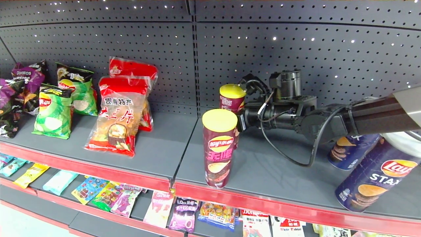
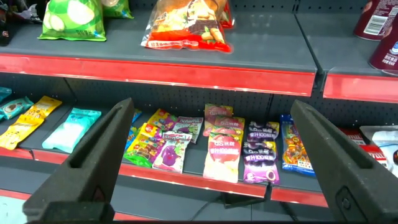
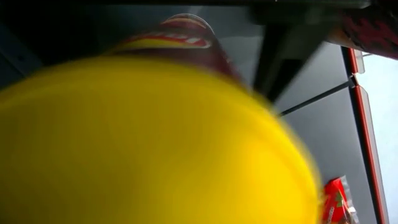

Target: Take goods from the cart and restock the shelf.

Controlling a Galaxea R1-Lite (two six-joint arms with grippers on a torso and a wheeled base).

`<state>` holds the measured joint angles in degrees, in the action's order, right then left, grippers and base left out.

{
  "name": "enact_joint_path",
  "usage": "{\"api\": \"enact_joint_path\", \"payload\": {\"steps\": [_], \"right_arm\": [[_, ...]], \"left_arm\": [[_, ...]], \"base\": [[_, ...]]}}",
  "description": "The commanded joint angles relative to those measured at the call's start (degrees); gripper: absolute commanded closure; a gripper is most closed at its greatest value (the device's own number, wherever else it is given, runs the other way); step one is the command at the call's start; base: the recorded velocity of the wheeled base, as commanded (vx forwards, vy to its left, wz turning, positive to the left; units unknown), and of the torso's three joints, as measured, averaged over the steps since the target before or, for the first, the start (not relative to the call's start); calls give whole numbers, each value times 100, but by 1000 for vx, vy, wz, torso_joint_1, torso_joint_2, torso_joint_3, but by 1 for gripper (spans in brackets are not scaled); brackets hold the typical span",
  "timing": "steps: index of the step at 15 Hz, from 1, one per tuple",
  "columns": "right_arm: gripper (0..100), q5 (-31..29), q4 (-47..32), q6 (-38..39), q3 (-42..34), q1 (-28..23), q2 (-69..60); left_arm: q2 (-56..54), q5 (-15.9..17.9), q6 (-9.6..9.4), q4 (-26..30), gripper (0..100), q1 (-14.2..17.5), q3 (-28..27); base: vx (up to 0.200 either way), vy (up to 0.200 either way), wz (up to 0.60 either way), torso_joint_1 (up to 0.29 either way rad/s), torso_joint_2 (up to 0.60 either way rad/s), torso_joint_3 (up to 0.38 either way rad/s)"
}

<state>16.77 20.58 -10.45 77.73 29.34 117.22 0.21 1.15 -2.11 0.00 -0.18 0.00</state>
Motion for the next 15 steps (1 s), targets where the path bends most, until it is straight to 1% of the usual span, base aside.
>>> {"api": "enact_joint_path", "payload": {"steps": [1,6,12,15], "right_arm": [[0,1,34,-1,6,1,-7],[0,-8,96,43,-82,-8,-138],[0,-51,96,69,-636,-43,-824],[0,-122,104,78,-1032,-60,-1184]], "left_arm": [[-3,0,0,0,0,1,0],[-3,0,0,0,0,1,0],[-3,0,0,0,0,-8,0],[-3,0,0,0,0,1,0]], "base": [[0,0,0,0,0,0],[0,0,0,0,0,0],[0,0,0,0,0,0],[0,0,0,0,0,0]]}}
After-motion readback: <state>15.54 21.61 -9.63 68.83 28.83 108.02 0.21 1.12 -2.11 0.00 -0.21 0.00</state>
